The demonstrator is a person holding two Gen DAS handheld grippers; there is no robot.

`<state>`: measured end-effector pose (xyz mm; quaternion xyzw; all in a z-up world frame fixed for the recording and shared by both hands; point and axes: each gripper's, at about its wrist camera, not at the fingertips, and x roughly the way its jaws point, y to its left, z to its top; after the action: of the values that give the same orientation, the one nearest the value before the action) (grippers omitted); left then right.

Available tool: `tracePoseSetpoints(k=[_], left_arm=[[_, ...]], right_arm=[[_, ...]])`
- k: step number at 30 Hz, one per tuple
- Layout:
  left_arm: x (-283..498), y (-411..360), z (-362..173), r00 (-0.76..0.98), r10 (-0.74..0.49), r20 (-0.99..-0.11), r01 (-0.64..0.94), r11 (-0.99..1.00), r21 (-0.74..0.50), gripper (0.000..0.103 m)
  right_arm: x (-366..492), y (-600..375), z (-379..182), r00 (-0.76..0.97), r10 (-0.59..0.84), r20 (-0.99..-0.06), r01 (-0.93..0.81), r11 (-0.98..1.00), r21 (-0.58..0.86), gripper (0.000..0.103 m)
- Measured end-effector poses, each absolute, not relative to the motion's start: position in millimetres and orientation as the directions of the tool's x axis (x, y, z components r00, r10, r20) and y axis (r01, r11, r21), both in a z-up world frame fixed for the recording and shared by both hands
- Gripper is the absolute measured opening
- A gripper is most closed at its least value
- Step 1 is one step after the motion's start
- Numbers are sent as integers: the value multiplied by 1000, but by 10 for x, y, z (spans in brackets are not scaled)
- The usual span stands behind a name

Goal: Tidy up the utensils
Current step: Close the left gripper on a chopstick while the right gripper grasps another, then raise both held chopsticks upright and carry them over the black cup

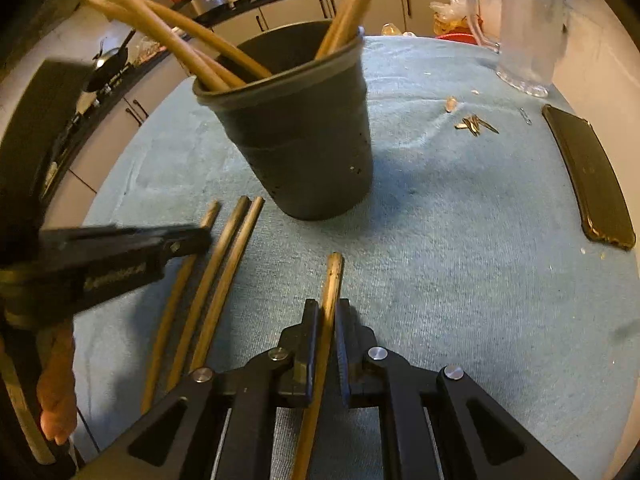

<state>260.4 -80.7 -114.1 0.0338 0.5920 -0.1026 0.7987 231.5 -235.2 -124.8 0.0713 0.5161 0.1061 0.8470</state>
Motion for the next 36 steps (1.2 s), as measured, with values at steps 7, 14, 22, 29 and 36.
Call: tracePoseSetpoints(k=[7, 14, 22, 29, 36], left_arm=[[2491, -708, -1145, 299, -103, -948, 179, 983, -51, 8], [2605, -604, -1060, 328, -119, -937, 157, 985, -70, 7], [2164, -146, -225, 545, -233, -806, 132, 973, -191, 7], [1513, 20, 245, 693, -204, -692, 125, 979, -163, 7], [1224, -14, 365, 723, -204, -660, 132, 979, -158, 7]], right_arm=[[2470, -2184, -1196, 427, 232, -874, -130, 972, 195, 14], [2516, -2162, -1197, 467, 262, -844, -137, 965, 224, 9], [1942, -2508, -498, 695, 309, -649, -131, 942, 308, 9], [1335, -2632, -31, 822, 277, -497, -140, 945, 296, 8], [1225, -2630, 51, 807, 304, -506, -168, 940, 298, 7]])
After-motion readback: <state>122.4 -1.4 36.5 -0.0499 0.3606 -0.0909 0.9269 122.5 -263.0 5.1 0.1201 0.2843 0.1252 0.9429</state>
